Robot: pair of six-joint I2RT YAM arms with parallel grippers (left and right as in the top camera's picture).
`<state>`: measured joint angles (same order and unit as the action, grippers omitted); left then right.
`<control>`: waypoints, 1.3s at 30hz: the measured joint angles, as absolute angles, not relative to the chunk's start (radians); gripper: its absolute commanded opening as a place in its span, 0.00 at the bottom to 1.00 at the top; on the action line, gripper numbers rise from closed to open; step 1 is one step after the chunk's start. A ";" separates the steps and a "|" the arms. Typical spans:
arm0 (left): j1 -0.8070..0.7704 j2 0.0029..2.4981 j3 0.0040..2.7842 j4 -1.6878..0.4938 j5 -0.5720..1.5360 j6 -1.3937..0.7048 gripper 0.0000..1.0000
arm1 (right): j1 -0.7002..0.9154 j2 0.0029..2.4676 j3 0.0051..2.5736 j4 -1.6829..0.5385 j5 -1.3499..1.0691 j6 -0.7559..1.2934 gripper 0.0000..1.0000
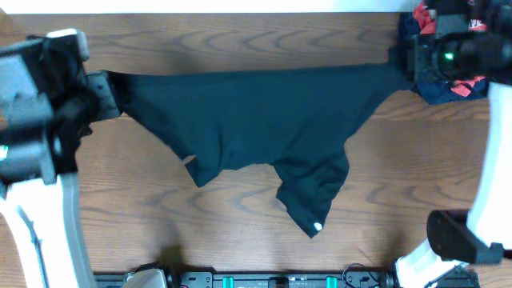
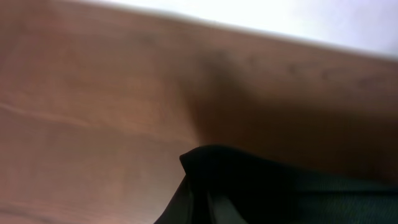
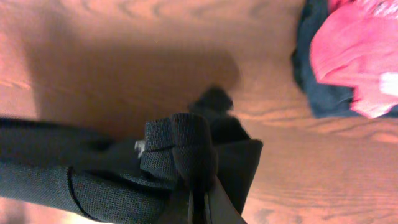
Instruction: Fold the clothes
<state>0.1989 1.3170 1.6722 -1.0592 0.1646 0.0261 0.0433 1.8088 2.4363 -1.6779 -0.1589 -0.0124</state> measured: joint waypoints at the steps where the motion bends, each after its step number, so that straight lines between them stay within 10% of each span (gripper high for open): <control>1: 0.199 1.347 1.672 -1.078 0.171 0.026 0.06 | 0.048 1.824 2.415 -1.678 -0.162 -0.012 0.01; 29: 0.203 1.568 1.644 -1.158 0.115 0.022 0.06 | 0.464 1.859 1.423 -1.130 -0.236 0.112 0.02; 39: 0.207 1.568 1.644 -1.154 0.112 0.022 0.06 | 0.505 1.859 1.437 -1.171 -0.277 0.092 0.40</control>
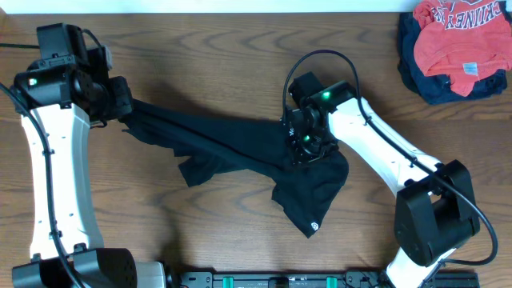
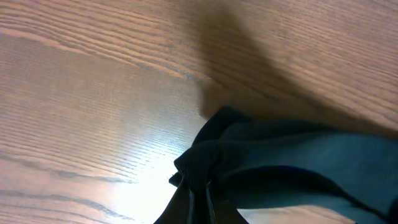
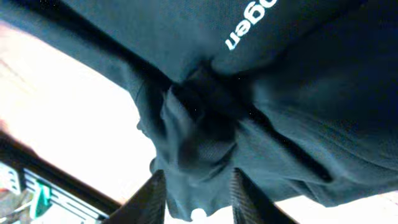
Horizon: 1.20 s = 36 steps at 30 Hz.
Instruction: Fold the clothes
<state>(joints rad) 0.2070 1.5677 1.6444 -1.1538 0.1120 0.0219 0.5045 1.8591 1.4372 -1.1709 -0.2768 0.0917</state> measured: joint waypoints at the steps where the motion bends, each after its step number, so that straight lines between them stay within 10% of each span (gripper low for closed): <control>1: 0.207 1.568 1.644 -1.153 0.112 0.022 0.06 | 0.503 1.859 1.449 -1.180 -0.281 0.088 0.42; 9: 0.207 1.568 1.644 -1.151 0.112 0.022 0.06 | 0.492 1.859 1.543 -1.204 -0.230 0.099 0.57; 36: 0.207 1.568 1.644 -1.151 0.112 0.022 0.06 | 0.642 1.859 1.409 -1.049 -0.158 0.353 0.54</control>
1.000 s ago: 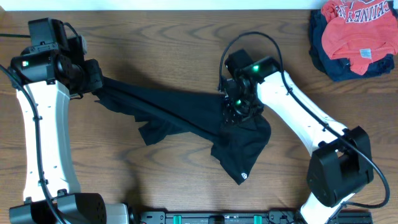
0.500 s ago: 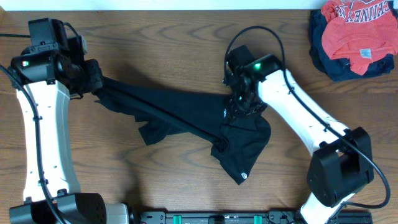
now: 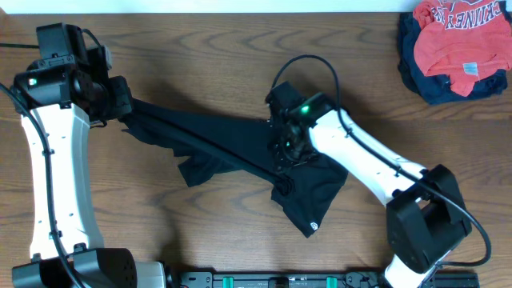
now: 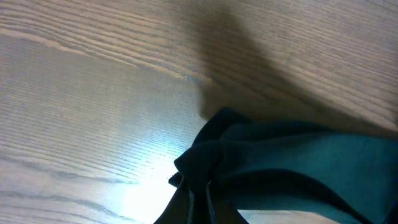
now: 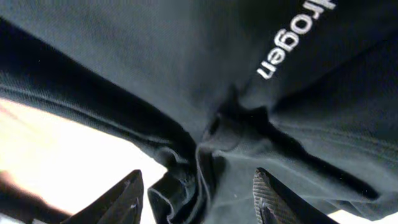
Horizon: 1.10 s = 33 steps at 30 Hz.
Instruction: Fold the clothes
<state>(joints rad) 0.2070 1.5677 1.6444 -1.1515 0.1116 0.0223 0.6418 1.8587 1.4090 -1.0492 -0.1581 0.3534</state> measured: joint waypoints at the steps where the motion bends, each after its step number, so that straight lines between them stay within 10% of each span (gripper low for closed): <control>1: 0.207 1.568 1.644 -1.151 0.112 0.022 0.06 | 0.654 1.859 1.405 -1.044 -0.139 0.366 0.54; 18: 0.207 1.568 1.644 -1.151 0.112 0.022 0.06 | 0.746 1.859 1.270 -0.854 0.130 0.469 0.51; 33: 0.207 1.568 1.644 -1.151 0.111 0.022 0.06 | 0.742 1.859 1.236 -0.878 0.217 0.497 0.01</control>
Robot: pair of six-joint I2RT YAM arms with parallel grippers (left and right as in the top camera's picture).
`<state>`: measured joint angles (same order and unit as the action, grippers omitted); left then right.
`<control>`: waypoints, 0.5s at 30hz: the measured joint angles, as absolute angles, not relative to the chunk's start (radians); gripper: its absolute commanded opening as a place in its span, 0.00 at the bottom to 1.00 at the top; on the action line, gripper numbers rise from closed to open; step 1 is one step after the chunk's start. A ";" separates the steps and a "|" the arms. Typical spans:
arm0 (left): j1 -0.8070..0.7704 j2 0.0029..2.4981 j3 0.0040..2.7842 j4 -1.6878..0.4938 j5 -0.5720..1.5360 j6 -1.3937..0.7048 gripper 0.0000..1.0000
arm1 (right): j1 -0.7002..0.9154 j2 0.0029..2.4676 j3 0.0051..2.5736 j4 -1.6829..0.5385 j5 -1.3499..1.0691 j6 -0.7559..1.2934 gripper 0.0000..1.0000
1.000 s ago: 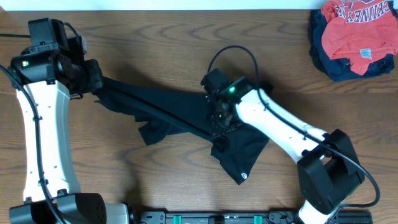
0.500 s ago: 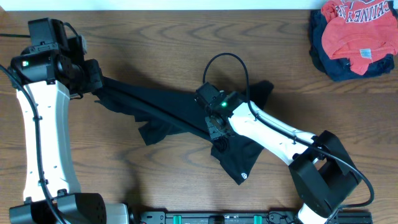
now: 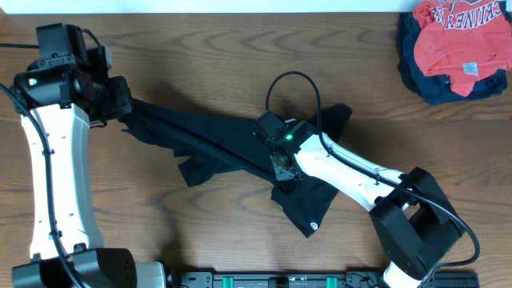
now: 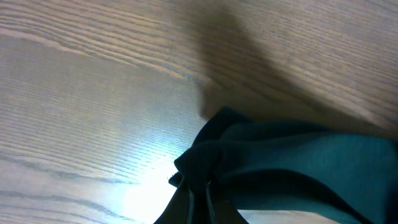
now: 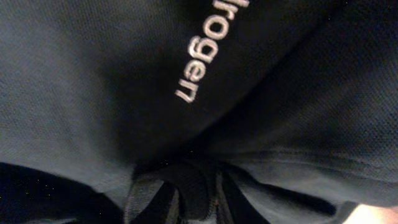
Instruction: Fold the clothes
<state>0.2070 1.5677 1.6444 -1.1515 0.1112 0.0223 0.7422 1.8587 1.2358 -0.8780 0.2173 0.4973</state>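
Note:
A black garment (image 3: 216, 136) lies bunched on the wooden table, drawn out from the upper left to the middle. My left gripper (image 3: 120, 100) is shut on its left corner, and the left wrist view shows the ribbed edge (image 4: 202, 158) pinched between the fingers of that gripper (image 4: 199, 202). My right gripper (image 3: 280, 162) sits in the middle of the cloth. In the right wrist view the gripper (image 5: 199, 199) is closed on a raised fold just below white lettering (image 5: 198, 57). A flap (image 3: 336, 116) lies to the right of it, and a lower corner with a white tag (image 3: 316, 227) points toward the front.
A pile of clothes, a red shirt (image 3: 452, 36) on navy cloth, sits at the far right corner. The right arm (image 3: 352, 172) crosses the garment's right part. The table's back edge (image 3: 240, 10) runs along the top and a rail (image 3: 280, 280) along the front.
My right gripper, then spread wide open over the cloth, has shifted slightly left and shut on a fold of the garment. The left gripper and its corner have not moved.
First both grippers held the garment stretched wide across the back of the table, the right one near the clothes pile. Then the right gripper was open on the garment's middle, with the cloth bunched and the left end lower. It opened wider, and now grips a fold.

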 measured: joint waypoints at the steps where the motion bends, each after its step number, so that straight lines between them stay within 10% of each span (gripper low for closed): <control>1: 0.207 1.568 1.644 -1.151 0.111 0.022 0.06 | 0.741 1.859 1.236 -0.884 0.219 0.494 0.01; 15: 0.207 1.568 1.645 -1.041 0.112 0.022 0.06 | 0.617 1.737 1.391 -1.018 0.245 0.469 0.01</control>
<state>0.2070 1.5677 1.6451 -1.0409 0.1116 0.0223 0.6167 1.7370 1.3911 -1.0176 0.2455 0.4690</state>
